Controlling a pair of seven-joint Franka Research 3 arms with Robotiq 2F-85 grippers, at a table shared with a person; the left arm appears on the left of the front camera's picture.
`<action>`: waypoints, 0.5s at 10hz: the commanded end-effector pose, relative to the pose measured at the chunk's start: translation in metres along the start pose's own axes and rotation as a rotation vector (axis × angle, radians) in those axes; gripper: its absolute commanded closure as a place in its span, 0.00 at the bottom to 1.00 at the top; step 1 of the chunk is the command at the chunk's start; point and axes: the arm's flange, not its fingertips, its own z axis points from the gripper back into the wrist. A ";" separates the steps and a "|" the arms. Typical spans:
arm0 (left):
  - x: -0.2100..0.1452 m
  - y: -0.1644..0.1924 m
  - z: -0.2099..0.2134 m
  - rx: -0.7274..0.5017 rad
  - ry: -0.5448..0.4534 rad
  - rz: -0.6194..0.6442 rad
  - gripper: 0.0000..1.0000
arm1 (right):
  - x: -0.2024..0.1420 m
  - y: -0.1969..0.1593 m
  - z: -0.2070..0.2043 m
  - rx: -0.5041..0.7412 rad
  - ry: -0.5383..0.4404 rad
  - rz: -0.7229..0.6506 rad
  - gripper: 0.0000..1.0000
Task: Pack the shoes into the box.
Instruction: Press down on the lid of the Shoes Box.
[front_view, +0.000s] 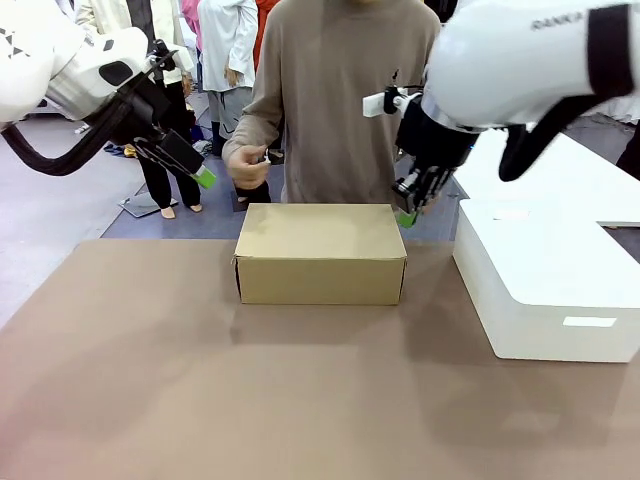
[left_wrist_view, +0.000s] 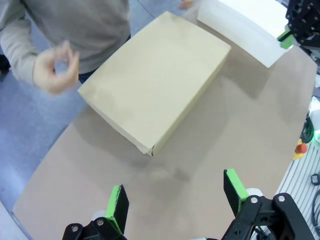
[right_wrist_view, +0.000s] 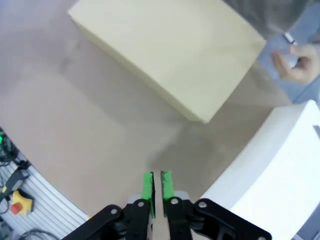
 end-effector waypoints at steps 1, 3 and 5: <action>-0.002 0.000 0.002 0.010 0.003 0.000 0.00 | -0.026 0.001 0.004 -0.078 -0.024 -0.045 0.44; -0.002 0.000 0.002 0.010 0.003 0.000 0.00 | -0.041 -0.001 0.007 -0.090 -0.016 -0.084 0.04; -0.002 0.000 0.002 0.010 0.003 0.000 0.00 | -0.051 -0.001 0.007 -0.094 -0.017 -0.114 0.00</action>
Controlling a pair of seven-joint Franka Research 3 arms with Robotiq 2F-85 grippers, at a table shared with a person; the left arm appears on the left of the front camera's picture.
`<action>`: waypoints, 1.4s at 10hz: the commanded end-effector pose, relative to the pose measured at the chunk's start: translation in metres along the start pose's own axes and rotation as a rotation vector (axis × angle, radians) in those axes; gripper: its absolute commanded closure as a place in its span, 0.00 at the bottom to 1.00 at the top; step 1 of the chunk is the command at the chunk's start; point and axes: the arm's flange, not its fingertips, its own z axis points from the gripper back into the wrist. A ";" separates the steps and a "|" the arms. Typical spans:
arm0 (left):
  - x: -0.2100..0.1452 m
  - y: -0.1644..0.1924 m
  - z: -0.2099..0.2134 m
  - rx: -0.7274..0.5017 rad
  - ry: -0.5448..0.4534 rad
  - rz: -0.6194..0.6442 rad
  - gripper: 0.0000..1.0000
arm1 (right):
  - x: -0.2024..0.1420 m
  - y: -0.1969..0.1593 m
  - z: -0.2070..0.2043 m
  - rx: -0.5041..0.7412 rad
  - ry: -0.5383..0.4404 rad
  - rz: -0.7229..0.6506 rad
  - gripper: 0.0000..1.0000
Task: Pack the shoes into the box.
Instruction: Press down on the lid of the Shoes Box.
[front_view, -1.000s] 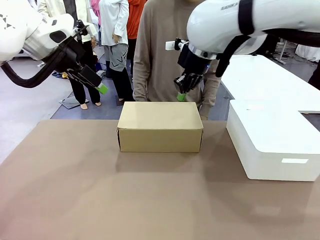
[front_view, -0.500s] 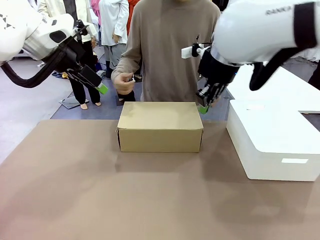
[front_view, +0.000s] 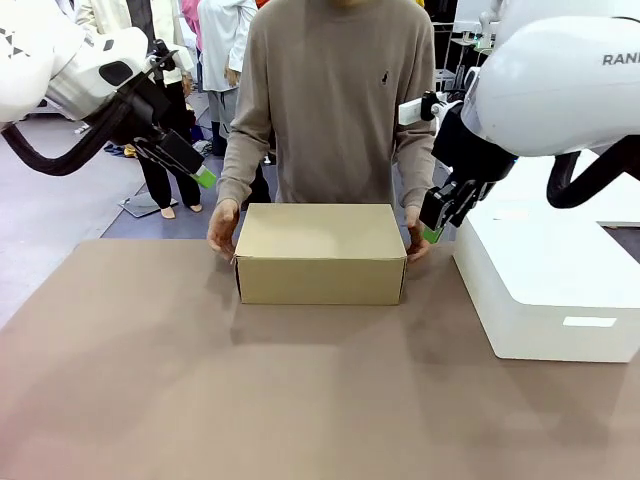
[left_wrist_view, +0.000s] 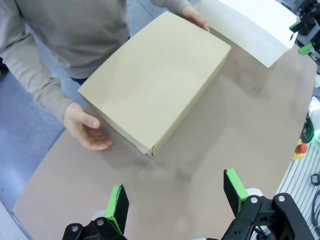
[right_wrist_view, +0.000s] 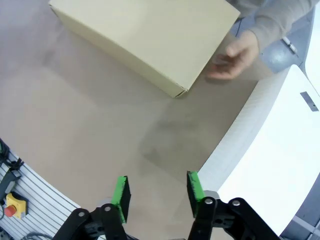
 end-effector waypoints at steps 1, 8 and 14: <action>-0.002 0.000 0.002 0.010 0.003 0.000 0.00 | -0.008 0.004 -0.004 -0.029 -0.004 -0.042 0.00; -0.002 0.000 0.002 0.010 0.003 0.000 0.00 | -0.008 0.000 -0.006 -0.002 0.013 -0.035 0.00; -0.002 0.000 0.002 0.010 0.003 0.000 0.00 | -0.008 0.000 -0.006 -0.002 0.013 -0.035 0.00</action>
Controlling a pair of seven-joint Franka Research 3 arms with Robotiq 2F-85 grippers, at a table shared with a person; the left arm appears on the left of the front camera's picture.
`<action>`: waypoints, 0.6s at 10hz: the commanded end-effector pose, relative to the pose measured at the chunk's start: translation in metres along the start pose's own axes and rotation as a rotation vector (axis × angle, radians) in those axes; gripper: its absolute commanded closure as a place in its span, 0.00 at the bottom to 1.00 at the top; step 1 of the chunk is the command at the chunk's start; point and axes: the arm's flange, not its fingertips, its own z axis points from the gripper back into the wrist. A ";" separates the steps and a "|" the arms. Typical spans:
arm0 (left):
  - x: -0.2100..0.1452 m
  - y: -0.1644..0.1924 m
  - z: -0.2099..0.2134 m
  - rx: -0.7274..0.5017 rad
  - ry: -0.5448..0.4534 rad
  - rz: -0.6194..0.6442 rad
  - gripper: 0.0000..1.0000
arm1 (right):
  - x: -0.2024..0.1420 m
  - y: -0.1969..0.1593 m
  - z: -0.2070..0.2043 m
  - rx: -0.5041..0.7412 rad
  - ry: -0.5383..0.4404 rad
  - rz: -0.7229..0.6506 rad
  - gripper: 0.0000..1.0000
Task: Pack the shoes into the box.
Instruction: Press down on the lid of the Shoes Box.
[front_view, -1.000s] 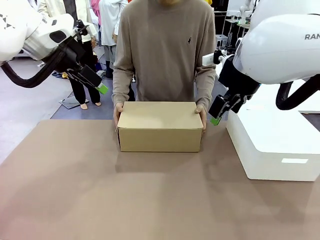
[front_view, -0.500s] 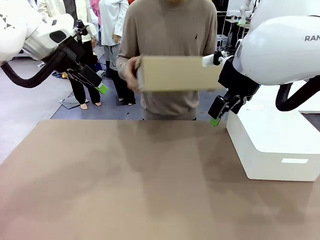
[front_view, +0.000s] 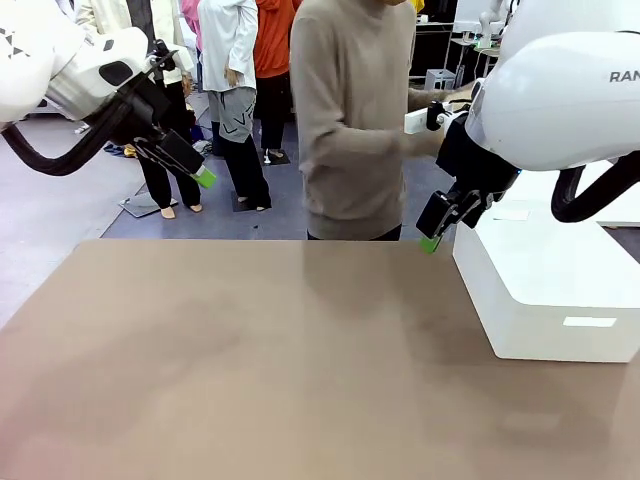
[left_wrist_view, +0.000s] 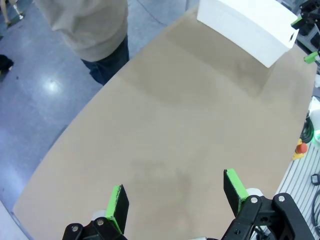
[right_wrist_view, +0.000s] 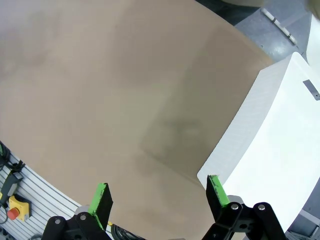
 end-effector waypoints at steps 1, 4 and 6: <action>-0.002 0.000 0.002 0.010 0.003 0.000 0.00 | 0.000 -0.001 0.002 -0.005 0.001 0.002 0.00; -0.002 0.000 0.002 0.010 0.003 0.000 0.00 | 0.000 -0.001 0.002 -0.005 0.001 0.002 0.00; -0.002 0.000 0.002 0.010 0.003 0.000 0.00 | 0.000 -0.001 0.002 -0.005 0.001 0.002 0.00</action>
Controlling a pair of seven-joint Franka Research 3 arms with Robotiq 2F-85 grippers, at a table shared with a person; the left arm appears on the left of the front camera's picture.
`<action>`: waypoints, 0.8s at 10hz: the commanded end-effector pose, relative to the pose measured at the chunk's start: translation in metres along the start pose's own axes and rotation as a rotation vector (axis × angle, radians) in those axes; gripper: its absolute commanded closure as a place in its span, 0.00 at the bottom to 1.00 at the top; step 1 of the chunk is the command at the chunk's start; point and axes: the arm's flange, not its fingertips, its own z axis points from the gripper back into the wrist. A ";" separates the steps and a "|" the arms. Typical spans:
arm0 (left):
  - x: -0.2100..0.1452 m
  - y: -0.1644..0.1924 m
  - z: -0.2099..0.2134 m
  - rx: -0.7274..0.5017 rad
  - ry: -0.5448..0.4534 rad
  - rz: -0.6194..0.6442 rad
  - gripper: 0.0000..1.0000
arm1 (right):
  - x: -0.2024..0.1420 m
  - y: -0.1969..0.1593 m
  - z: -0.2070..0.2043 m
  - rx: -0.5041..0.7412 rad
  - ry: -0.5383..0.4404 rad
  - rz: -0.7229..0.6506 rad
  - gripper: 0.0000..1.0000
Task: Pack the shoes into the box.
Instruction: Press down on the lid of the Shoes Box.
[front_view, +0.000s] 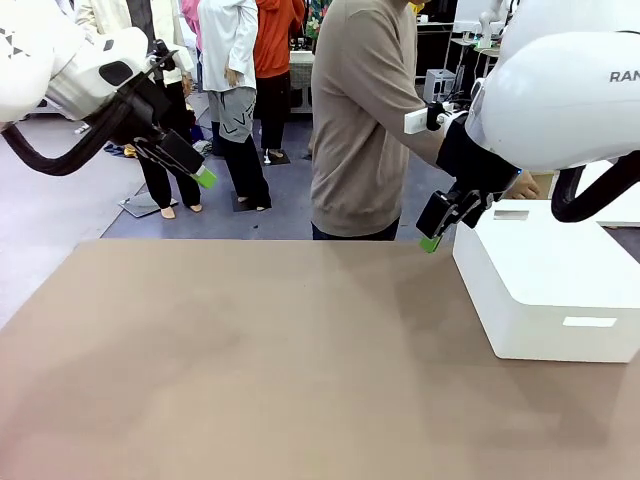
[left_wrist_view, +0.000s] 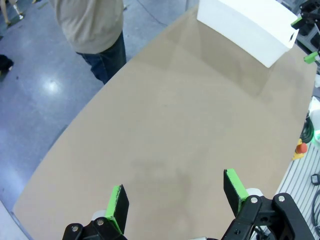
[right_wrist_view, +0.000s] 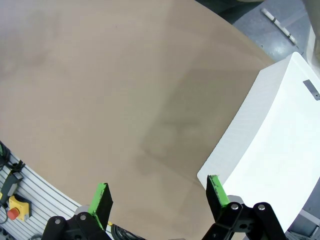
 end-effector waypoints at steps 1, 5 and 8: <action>-0.002 0.000 0.002 0.010 0.003 0.000 0.00 | 0.000 -0.001 0.002 -0.005 0.001 0.002 0.00; -0.002 0.000 0.002 0.010 0.003 0.000 0.00 | 0.000 -0.001 0.002 -0.005 0.001 0.002 0.00; -0.002 0.000 0.002 0.010 0.003 0.000 0.00 | 0.000 -0.001 0.002 -0.005 0.001 0.002 0.00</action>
